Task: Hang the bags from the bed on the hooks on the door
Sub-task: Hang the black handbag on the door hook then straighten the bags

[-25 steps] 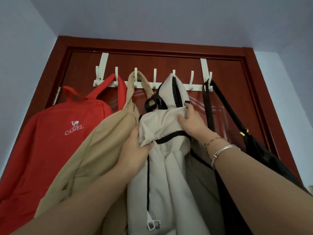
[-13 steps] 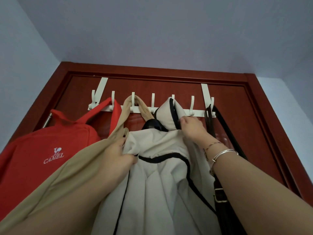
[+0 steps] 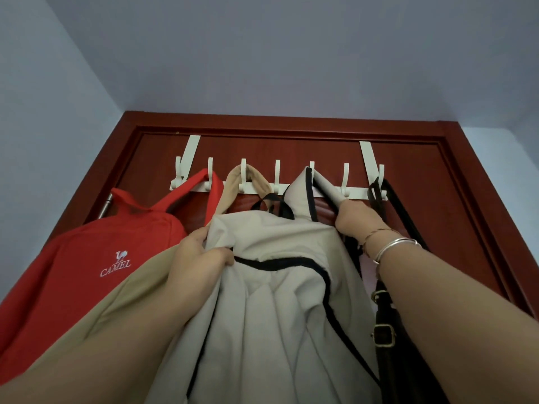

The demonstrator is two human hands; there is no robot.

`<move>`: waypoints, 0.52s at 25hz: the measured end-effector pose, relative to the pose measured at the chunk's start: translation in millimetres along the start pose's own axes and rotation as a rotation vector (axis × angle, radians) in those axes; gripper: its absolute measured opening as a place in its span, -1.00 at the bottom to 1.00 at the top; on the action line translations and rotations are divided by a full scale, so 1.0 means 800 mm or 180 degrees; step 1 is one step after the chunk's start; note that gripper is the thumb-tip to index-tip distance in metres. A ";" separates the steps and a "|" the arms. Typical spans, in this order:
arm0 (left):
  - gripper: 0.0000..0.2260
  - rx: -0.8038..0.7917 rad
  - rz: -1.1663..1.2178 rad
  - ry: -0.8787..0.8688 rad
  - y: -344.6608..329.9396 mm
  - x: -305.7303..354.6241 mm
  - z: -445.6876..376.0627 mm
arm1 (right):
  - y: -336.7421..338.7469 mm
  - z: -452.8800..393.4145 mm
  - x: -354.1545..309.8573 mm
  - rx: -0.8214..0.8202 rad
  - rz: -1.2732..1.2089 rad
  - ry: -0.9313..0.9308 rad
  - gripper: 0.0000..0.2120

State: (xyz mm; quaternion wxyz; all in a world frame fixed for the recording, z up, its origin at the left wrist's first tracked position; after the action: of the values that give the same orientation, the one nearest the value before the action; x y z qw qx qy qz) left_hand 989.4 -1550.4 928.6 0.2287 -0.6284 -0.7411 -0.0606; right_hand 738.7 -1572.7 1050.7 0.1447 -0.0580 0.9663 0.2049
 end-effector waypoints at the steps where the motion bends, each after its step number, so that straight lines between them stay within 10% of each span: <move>1: -0.69 0.0048 -0.0012 -0.0026 0.004 0.004 -0.004 | 0.001 -0.005 0.001 -0.0010 -0.0063 -0.0007 -0.61; 7: -0.74 0.0342 -0.0266 -0.0027 0.008 0.011 -0.030 | 0.007 -0.027 -0.028 0.0071 -0.0582 0.0815 -0.53; 13: -0.79 0.0224 -0.0846 0.0008 -0.007 0.011 -0.035 | 0.020 -0.047 -0.031 0.0808 0.0594 0.0706 -0.55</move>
State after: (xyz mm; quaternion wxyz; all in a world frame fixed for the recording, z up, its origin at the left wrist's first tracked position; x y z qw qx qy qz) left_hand 990.5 -1554.1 958.2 0.2414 -0.5161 -0.8192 -0.0651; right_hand 749.5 -1572.1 1097.2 0.0238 0.0282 0.9956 0.0862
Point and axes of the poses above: each hand's wrist, its own z-axis away from the middle knuckle, its own y-axis out of the back of the hand, x = y × z, the point moved 2 cm from there along -z, towards the middle knuckle, and after that the axes turned 3 degrees about -y, right-handed, at the moved point
